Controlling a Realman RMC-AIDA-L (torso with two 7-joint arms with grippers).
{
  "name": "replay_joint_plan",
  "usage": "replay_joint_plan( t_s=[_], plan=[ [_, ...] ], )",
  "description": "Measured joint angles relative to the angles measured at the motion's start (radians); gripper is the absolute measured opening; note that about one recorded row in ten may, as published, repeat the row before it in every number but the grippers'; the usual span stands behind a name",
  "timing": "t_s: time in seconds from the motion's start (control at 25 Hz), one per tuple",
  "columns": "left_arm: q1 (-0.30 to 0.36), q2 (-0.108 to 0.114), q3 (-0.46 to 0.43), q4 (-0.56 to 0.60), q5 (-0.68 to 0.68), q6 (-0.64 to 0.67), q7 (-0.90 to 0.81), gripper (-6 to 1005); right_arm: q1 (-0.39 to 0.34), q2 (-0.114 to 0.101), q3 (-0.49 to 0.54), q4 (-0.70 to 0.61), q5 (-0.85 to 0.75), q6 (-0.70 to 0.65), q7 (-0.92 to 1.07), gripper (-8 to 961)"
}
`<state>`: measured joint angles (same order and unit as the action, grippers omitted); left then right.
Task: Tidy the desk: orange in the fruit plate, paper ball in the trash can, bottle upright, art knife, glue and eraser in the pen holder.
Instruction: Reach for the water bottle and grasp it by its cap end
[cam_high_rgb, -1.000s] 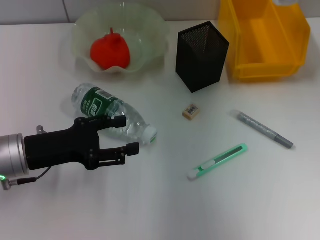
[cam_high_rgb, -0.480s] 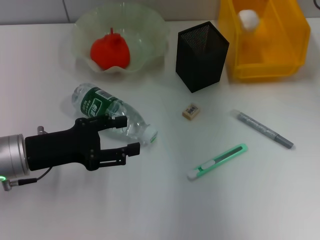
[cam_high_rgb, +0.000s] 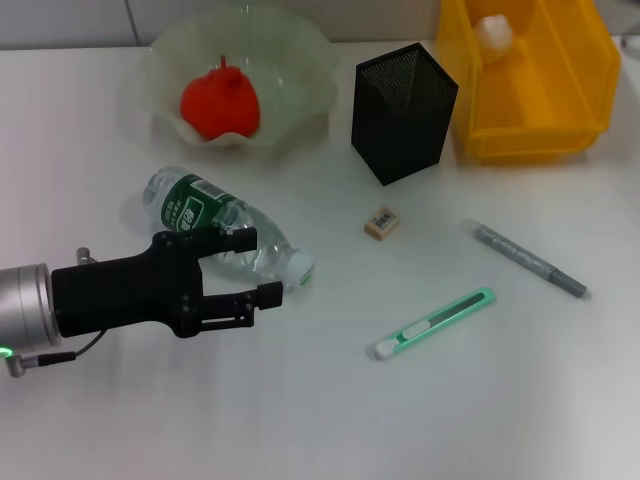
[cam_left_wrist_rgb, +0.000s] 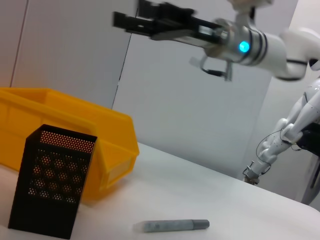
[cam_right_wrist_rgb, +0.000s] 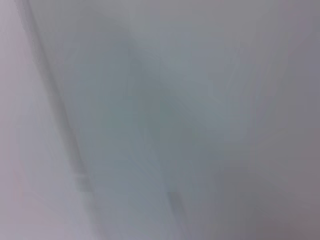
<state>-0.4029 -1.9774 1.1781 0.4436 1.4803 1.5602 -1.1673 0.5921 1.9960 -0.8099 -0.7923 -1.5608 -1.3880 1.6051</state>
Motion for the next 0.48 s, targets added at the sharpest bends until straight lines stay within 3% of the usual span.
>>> replay_joint_plan(
  t_s=[0.2,0.48],
  plan=[
    [-0.007,0.003,0.000,0.005,0.000,0.001,-0.002,809,-0.058,-0.009,-0.004,0.125,-0.009,-0.239,-0.160,826],
    [-0.010,0.010,0.001,0.006,0.000,0.001,-0.009,808,-0.075,0.001,-0.008,0.203,-0.210,-0.273,-0.231,826]
  ],
)
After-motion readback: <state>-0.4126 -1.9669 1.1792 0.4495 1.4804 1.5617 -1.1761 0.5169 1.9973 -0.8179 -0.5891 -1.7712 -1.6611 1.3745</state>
